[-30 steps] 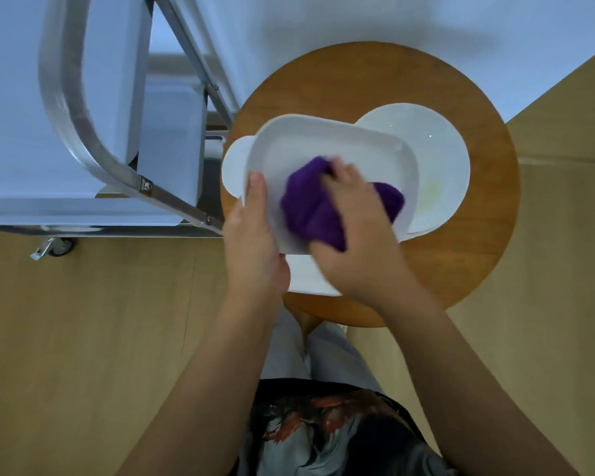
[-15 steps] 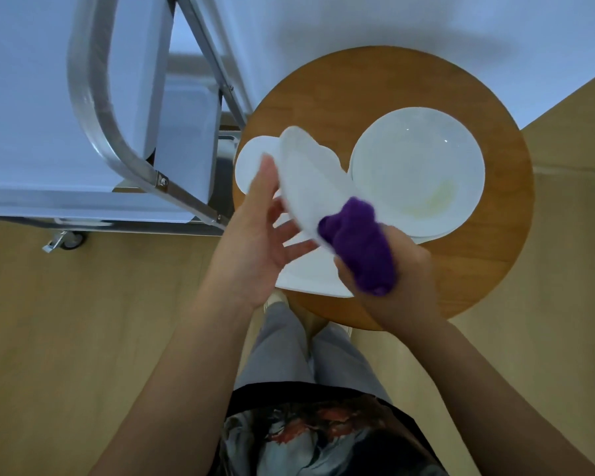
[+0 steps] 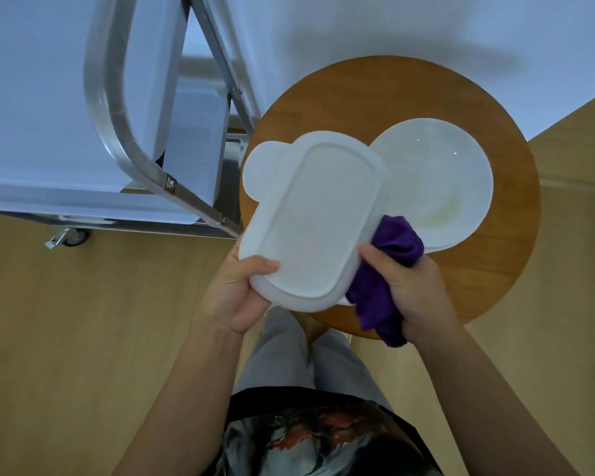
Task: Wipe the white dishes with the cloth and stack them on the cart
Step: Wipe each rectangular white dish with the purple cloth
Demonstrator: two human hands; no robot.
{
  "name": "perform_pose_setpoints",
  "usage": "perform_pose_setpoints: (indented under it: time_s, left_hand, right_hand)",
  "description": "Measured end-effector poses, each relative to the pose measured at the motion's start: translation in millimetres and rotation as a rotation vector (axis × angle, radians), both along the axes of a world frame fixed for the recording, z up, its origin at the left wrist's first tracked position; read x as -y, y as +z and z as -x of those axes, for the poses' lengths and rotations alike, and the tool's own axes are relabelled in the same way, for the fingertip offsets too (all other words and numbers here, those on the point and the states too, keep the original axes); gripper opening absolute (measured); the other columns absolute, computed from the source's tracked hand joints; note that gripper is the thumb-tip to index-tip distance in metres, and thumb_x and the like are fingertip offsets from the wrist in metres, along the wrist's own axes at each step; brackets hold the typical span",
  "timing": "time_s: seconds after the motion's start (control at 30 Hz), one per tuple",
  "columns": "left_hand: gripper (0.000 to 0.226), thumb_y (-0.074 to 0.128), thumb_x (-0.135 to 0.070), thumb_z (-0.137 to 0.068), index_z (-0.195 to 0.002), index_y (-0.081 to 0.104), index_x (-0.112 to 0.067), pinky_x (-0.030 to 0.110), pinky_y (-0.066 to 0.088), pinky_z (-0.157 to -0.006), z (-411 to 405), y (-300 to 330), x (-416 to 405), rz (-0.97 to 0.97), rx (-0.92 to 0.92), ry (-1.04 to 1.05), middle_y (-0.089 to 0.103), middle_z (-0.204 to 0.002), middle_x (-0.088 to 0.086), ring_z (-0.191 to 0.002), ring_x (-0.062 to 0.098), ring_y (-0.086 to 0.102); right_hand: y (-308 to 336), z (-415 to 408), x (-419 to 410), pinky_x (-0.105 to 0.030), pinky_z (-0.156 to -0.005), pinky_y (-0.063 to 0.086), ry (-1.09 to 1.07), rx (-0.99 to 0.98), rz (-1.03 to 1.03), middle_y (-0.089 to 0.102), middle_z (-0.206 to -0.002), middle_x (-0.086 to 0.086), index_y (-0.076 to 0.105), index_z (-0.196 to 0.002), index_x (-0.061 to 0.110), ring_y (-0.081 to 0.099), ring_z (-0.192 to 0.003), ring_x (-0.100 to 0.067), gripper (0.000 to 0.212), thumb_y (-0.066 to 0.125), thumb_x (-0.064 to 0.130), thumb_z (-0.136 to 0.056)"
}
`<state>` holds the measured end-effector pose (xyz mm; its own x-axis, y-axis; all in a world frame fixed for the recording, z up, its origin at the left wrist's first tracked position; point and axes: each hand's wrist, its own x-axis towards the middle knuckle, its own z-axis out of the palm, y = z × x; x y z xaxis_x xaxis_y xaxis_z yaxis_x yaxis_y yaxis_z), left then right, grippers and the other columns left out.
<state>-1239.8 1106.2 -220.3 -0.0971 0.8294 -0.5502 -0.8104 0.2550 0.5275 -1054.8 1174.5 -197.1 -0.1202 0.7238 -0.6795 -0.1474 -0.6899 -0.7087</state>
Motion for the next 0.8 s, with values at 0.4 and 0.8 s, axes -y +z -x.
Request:
perform_pose_setpoints:
  time_s: [0.4, 0.8]
  left_hand:
    - [0.038, 0.077, -0.006, -0.062, -0.096, 0.073, -0.021, 0.035, 0.057, -0.076, 12.7, 21.1, -26.1, -0.137, -0.327, -0.48, 0.071, -0.097, 0.01, -0.092, 0.024, 0.067]
    - [0.033, 0.075, -0.01, -0.055, -0.082, 0.075, -0.028, 0.02, 0.055, -0.068, 14.0, 44.4, -28.6, -0.256, -0.461, -0.6, 0.073, -0.084, -0.007, -0.085, 0.01, 0.069]
  right_hand:
    - [29.8, 25.5, -15.1, -0.05, -0.116, 0.01, 1.195, 0.552, -1.088, 0.011, -0.157, 0.007, 0.012, -0.145, 0.041, 0.001, -0.145, -0.02, 0.067, 0.045, 0.046, -0.086]
    - [21.8, 32.3, -45.0, -0.045, -0.078, 0.05, 0.881, 0.415, -1.474, 0.067, -0.106, -0.012, 0.059, -0.119, 0.0, 0.062, -0.094, -0.024, 0.058, 0.062, 0.043, -0.08]
